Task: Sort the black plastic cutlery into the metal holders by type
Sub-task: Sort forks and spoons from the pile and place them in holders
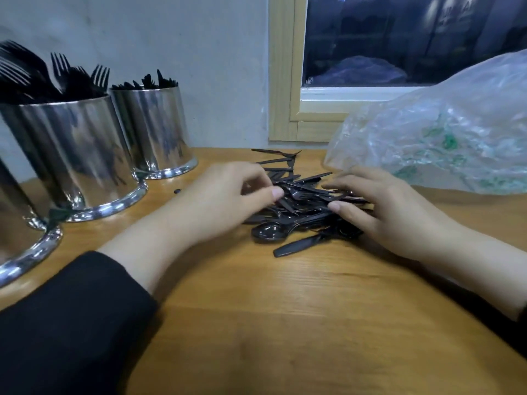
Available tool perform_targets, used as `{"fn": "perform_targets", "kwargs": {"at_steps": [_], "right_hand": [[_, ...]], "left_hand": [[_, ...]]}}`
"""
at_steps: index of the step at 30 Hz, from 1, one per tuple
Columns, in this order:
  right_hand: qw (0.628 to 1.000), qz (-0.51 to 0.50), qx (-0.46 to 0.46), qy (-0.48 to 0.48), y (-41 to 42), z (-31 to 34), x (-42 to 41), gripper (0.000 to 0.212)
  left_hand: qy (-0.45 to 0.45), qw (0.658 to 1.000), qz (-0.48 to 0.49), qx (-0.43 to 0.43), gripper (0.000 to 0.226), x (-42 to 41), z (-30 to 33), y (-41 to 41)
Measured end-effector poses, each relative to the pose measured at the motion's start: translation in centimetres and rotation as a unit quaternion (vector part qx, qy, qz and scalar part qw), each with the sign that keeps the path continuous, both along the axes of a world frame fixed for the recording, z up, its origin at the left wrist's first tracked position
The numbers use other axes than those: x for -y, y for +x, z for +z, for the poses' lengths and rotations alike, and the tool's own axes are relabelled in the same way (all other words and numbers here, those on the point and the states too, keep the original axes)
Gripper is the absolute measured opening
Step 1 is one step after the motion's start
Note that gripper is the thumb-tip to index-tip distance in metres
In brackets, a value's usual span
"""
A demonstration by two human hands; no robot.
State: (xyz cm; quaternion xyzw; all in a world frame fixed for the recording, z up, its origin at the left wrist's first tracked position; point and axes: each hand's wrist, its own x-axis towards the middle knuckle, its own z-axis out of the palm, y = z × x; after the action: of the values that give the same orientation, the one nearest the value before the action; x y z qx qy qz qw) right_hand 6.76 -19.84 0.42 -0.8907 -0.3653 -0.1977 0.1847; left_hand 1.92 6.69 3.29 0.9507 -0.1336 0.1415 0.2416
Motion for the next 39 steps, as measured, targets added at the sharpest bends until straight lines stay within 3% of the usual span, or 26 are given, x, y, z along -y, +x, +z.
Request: {"fn": "perform_targets", "kwargs": {"at_steps": [2, 6, 12, 17, 19, 20, 22, 24, 28, 32, 34, 39], "right_hand": [[1.0, 0.014, 0.009, -0.02, 0.1, -0.2, -1.0, 0.037], [0.999, 0.022, -0.013, -0.046, 0.2, -0.8, -2.7, 0.028], [0.998, 0.036, -0.02, -0.041, -0.4, -0.9, -2.7, 0.035], [0.999, 0.042, 0.005, -0.009, -1.0, -0.2, -2.8, 0.039], [0.998, 0.043, 0.018, 0.038, -1.2, 0.0, -3.0, 0.031], [0.996, 0.044, 0.01, 0.077, -1.4, 0.3, -3.0, 0.024], [0.988, 0.037, -0.015, 0.147, -1.6, 0.7, -3.0, 0.008], [0.983, 0.03, -0.029, 0.18, -1.9, 1.0, -3.1, 0.004], [0.98, 0.039, -0.056, 0.185, -2.3, 0.8, -3.4, 0.011], [0.981, 0.053, -0.085, 0.168, -2.8, 1.7, -3.0, 0.018], [0.982, 0.02, -0.079, 0.169, -2.4, 2.3, -1.8, 0.022], [0.987, -0.071, -0.067, 0.131, -0.8, 2.1, 0.2, 0.032]], "left_hand": [[-0.008, 0.999, 0.034, -0.014, 0.038, -0.8, 0.4, -0.1], [0.099, 0.987, 0.022, -0.128, 0.043, 0.0, 0.0, -0.4], [0.118, 0.985, -0.005, -0.123, 0.024, 0.6, -1.1, -0.1], [0.004, 1.0, 0.014, 0.002, 0.02, 0.3, -0.7, 0.0], [-0.08, 0.996, 0.009, 0.041, 0.018, 0.8, -0.6, -0.2], [-0.169, 0.984, -0.002, 0.05, 0.016, 1.2, -0.5, -0.3], [-0.387, 0.921, -0.033, 0.014, 0.019, 2.1, -0.1, -0.6], [-0.499, 0.862, -0.079, -0.047, 0.028, 3.2, -0.3, -0.8], [-0.519, 0.84, -0.126, -0.101, 0.029, 5.3, -1.8, -1.1], [-0.592, 0.792, -0.129, -0.07, 0.035, 5.3, -1.4, -1.1], [-0.619, 0.775, -0.115, -0.046, 0.031, 4.4, -1.1, -0.9], [-0.633, 0.769, -0.073, -0.04, 0.021, 3.7, -1.3, -0.8]]}}
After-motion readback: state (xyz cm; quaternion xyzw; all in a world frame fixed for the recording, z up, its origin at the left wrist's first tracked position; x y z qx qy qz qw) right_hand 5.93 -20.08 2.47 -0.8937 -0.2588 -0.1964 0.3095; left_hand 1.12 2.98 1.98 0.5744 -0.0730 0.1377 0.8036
